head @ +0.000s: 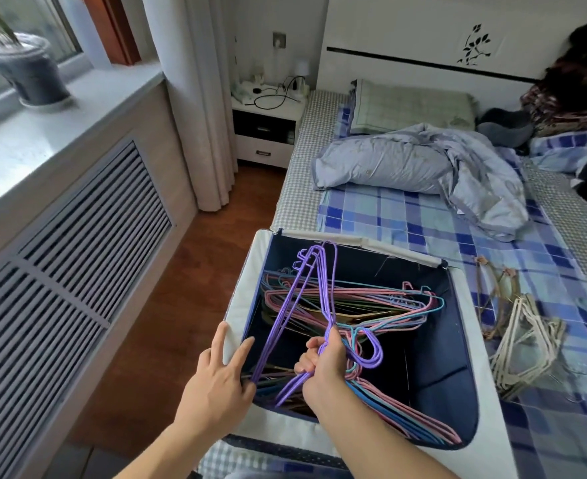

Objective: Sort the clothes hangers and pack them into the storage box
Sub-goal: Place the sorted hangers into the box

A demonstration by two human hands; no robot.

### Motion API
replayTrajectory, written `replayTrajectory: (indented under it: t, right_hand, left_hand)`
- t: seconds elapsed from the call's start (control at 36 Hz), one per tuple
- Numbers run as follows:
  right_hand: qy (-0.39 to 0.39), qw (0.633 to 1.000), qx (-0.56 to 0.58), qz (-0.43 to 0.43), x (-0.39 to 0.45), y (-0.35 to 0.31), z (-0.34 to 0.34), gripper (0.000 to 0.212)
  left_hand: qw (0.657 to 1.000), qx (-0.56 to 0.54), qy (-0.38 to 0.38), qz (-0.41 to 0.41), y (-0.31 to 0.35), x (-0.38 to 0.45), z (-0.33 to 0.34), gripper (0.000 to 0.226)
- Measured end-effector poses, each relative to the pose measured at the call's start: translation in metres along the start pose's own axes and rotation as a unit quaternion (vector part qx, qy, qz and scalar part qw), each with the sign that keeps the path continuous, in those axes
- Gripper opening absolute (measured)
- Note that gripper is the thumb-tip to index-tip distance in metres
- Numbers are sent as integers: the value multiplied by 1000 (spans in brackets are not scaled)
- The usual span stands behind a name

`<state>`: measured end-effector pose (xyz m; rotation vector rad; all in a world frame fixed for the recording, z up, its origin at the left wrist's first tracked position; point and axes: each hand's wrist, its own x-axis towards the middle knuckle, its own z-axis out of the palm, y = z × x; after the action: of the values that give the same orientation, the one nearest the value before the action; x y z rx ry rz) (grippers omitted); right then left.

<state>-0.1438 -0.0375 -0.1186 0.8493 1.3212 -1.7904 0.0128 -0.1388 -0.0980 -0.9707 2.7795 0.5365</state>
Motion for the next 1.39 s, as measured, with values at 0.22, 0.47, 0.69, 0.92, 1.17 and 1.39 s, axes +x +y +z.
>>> replayTrajectory:
  t: [0.22,0.47,0.69,0.92,1.17,1.39]
  right_hand:
    - [-6,1000,-2,-17,1,11,-9,56]
    - [-49,997,12,-51,-19,10,-24,58]
    - [-74,997,18,-23,-13,1,-21,57]
    - [-11,993,86,84,2,-4,-29,54]
    - [8,988,148,39,-10,-30,-90,38]
    - [64,982,-172,-33,46,-51,-82,24]
  left_hand:
    - [1000,-3,-10,-5,-5,0,7,72]
    - [981,-69,128,131,35,38,0,68]
    - [951,-279,-109,-75,74,124,-7,29]
    - [976,-109,-189,-15,84,142,30,34]
    - [969,-171,-176,-17,85,146,46,23]
    - [958,-172,-191,-125,69,158,41,32]
